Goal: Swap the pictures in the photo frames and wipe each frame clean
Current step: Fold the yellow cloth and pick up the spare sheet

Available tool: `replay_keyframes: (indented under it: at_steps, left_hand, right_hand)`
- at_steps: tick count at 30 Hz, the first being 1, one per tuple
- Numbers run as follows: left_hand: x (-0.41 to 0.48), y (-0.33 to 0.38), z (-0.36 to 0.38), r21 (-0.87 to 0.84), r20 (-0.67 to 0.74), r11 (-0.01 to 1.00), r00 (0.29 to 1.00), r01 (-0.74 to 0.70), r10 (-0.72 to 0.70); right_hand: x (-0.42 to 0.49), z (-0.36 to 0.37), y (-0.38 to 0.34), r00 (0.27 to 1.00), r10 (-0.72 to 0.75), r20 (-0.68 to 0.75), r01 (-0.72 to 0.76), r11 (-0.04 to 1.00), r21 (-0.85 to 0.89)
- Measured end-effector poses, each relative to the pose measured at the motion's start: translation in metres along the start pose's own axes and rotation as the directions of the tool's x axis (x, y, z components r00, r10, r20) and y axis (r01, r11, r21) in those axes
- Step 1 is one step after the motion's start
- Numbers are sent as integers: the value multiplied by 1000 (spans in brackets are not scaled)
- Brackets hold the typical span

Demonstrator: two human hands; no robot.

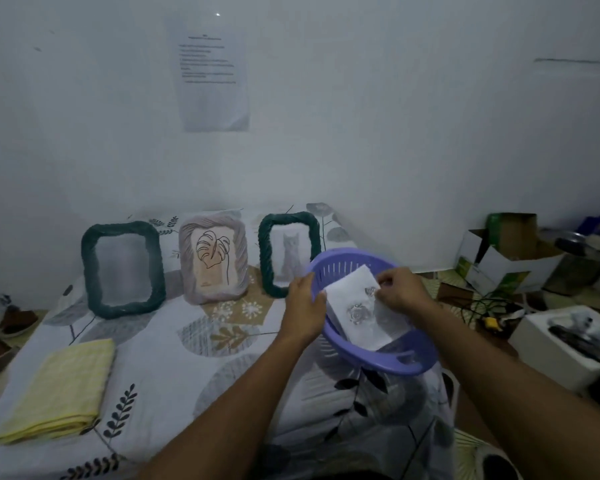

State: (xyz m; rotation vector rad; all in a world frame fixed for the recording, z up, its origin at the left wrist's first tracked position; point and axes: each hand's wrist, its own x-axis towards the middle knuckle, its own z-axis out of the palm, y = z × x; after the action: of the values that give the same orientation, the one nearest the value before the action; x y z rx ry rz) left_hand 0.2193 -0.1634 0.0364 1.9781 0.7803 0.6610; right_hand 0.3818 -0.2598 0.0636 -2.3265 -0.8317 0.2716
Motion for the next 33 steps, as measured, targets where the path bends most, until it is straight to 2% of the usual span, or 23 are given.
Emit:
replay_keyframes:
  at_steps: [2,6,9,11,15,22,25,29,33]
  left_hand:
    - [-2,-7,6,22,30,999,999,33,-34]
    - [-3,-19,10,32,-9,999,1000,14,-14]
    - [-1,-18,11,56,-22,998,1000,-4,5]
    - [-2,-17,14,57,-40,998,999,-14,17]
    - [-2,-16,15,42,-63,999,998,-5,7]
    - [-3,-14,14,40,-64,999,998,-3,5]
    - [-3,-14,14,44,-68,999,998,-7,10]
    - [-3,-19,14,46,-60,999,998,-21,23]
    - [-3,-20,13,35,-64,999,998,-11,13]
  right_hand:
    - [7,6,3,998,-14,66,24,990,-141]
    - [9,17,6,988,4,156,40,960,-277]
    - [2,23,7,989,-26,142,90,880,-467]
    - [-2,23,9,992,-55,114,108,840,-532]
    - [-2,23,9,991,-87,100,127,826,-549]
    - [2,25,11,987,-43,152,112,869,-482]
    - [2,26,10,982,-107,153,170,849,-501]
    - [16,33,-4,916,-231,329,370,803,-467]
    - [28,51,-16,885,-138,445,369,791,-488]
